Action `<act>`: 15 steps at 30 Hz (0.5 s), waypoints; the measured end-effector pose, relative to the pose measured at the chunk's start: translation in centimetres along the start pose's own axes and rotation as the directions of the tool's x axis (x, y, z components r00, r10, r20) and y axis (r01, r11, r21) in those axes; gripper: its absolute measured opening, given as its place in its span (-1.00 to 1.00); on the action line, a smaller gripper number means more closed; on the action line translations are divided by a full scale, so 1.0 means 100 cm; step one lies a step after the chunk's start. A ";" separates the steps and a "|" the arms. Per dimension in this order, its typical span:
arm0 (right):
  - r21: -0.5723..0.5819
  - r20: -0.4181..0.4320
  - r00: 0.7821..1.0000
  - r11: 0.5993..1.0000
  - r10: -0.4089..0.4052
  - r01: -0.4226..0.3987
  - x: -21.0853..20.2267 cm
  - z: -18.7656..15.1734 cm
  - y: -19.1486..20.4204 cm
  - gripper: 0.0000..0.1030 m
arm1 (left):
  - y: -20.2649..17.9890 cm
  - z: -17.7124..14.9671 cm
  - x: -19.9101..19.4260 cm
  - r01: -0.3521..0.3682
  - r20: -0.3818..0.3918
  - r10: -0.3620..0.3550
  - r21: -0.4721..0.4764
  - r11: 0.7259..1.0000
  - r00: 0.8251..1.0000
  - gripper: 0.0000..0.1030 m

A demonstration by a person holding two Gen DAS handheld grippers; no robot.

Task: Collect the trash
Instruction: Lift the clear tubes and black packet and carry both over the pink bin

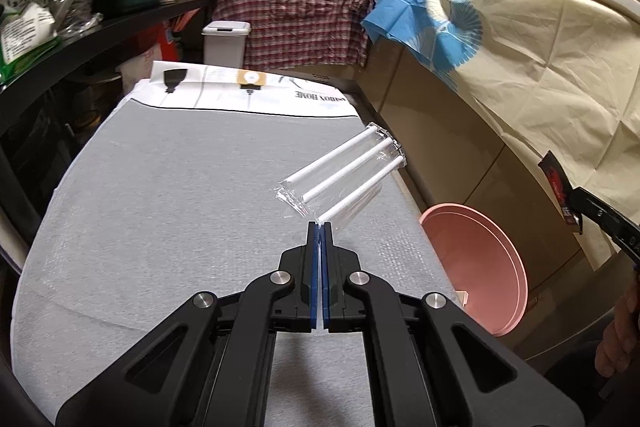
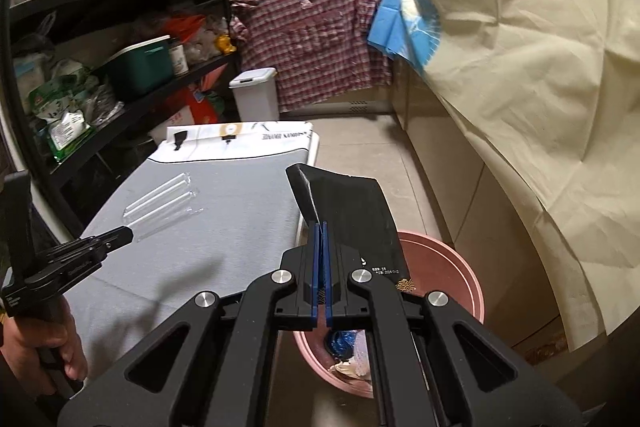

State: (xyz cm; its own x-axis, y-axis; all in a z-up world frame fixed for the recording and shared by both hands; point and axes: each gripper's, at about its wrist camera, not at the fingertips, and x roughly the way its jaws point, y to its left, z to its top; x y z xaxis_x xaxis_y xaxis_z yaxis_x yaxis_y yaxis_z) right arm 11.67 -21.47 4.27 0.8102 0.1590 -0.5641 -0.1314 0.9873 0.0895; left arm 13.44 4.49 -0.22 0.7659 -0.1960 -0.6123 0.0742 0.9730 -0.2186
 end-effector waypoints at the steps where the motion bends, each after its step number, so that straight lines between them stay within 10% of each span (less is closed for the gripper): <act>1: 0.004 -0.001 1.000 1.000 -0.004 0.004 0.001 -0.001 -0.003 -0.96 | -0.002 0.000 0.001 0.002 -0.002 -0.002 0.004 1.000 1.000 -0.98; 15: 0.134 -0.050 0.996 0.987 -0.078 0.084 0.023 -0.009 -0.058 -0.96 | -0.058 -0.005 0.033 0.081 -0.052 -0.077 0.070 0.994 0.996 -0.98</act>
State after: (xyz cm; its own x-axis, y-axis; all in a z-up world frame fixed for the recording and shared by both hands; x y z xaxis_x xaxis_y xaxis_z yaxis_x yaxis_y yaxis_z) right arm 13.79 -26.85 1.68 0.7888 0.0808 -0.6094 0.0149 0.9885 0.1504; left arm 15.20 -1.82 -1.37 0.7238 -0.2766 -0.6321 0.1806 0.9601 -0.2133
